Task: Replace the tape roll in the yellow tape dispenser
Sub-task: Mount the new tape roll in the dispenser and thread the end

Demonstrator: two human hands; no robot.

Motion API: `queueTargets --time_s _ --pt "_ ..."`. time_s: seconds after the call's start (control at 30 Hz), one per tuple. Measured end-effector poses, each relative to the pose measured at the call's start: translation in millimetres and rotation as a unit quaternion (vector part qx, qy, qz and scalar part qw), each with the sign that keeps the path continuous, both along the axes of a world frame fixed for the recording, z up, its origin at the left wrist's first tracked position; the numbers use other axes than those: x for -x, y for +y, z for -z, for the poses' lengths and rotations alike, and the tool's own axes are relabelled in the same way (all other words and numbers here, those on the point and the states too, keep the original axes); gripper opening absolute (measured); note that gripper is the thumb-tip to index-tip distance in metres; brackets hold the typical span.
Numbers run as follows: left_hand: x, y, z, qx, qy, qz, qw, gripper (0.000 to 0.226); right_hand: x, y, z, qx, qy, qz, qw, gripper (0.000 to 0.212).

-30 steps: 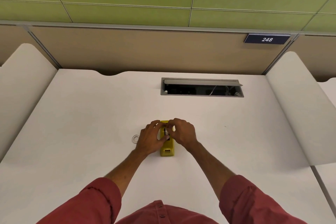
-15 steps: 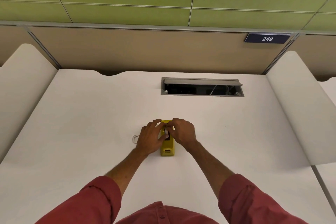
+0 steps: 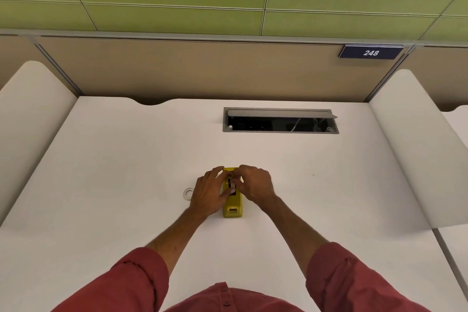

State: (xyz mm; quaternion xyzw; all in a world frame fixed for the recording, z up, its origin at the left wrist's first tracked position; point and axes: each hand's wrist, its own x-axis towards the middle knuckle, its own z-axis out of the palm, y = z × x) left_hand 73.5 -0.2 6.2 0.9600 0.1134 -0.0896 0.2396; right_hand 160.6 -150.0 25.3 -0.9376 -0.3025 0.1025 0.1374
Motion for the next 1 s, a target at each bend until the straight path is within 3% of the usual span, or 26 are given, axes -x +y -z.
queueTargets --time_s 0.47,1.0 --pt "-6 0 -5 -0.063 -0.013 0.015 0.998 0.055 -5 -5 2 0.047 -0.075 -0.113 0.990 0.029" --pt "-5 1 -2 -0.068 -0.017 0.019 0.997 0.055 -7 -10 2 -0.010 -0.050 -0.094 0.994 0.026"
